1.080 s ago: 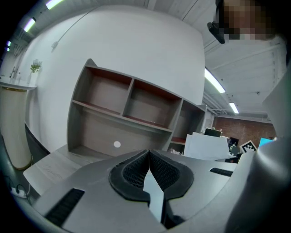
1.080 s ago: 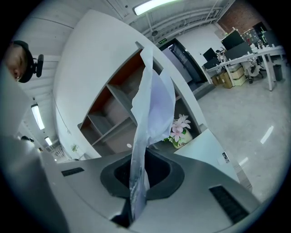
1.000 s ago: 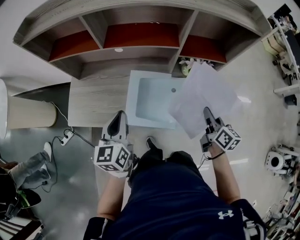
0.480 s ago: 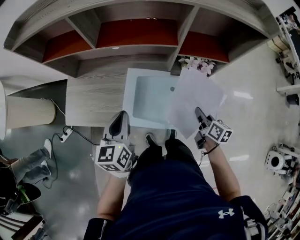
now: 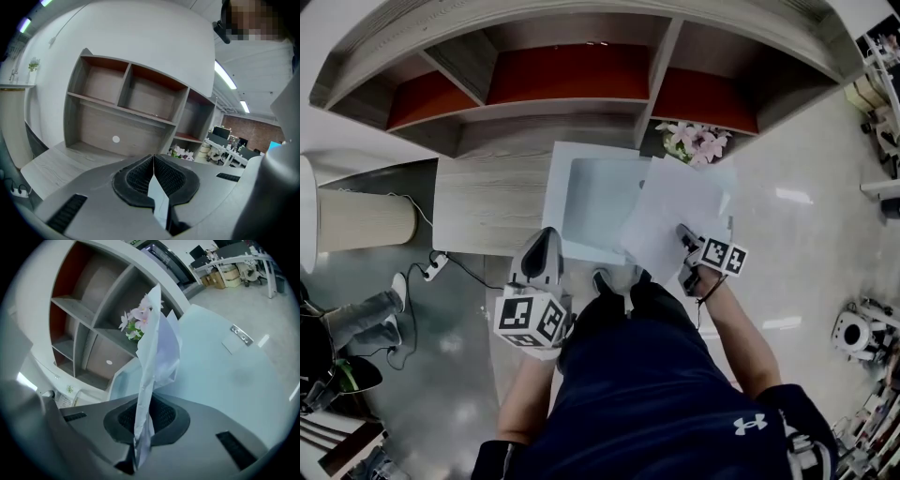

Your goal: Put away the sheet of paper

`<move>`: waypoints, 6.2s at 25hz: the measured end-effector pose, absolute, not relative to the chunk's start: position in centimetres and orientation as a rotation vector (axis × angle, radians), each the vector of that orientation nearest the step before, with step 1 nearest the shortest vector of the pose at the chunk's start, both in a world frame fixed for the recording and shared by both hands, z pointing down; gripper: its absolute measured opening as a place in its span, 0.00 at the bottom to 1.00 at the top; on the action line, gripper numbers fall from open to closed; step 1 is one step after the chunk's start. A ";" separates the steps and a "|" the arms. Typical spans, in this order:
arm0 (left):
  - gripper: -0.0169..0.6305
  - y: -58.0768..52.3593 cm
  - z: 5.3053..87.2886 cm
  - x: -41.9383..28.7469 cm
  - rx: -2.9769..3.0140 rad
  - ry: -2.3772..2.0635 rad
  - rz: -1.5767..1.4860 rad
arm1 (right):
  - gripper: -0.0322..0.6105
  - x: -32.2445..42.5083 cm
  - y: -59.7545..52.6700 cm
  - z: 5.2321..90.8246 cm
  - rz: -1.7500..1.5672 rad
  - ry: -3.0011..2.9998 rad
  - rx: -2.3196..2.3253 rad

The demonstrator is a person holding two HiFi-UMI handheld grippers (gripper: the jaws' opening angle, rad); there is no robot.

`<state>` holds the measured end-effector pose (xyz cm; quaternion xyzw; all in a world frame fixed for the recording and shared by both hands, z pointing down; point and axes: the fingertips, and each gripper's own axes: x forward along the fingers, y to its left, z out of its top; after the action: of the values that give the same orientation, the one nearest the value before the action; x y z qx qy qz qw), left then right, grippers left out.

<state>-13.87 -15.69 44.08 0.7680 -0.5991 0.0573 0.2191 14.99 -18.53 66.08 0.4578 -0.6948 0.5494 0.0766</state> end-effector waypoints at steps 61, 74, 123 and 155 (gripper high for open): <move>0.05 -9.2 46.7 -23.1 1.808 -1.866 0.102 | 0.07 -4.7 -23.4 70.9 1.569 -1.975 0.835; 0.05 -8.9 46.9 -24.5 1.782 -1.872 0.086 | 0.07 -8.5 -23.8 71.0 1.544 -1.984 0.787; 0.05 -15.3 38.8 -17.7 2.097 -1.794 -0.010 | 0.08 2.5 -25.4 37.9 0.492 -2.817 1.191; 0.05 -14.6 32.4 -15.3 2.218 -1.896 -0.064 | 0.07 4.0 -21.0 27.8 -0.089 -2.972 1.227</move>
<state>-15.33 -14.61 32.44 0.7552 -0.6456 -0.0216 0.1114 4.02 -21.02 27.83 0.3814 -0.9233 -0.0275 -0.0374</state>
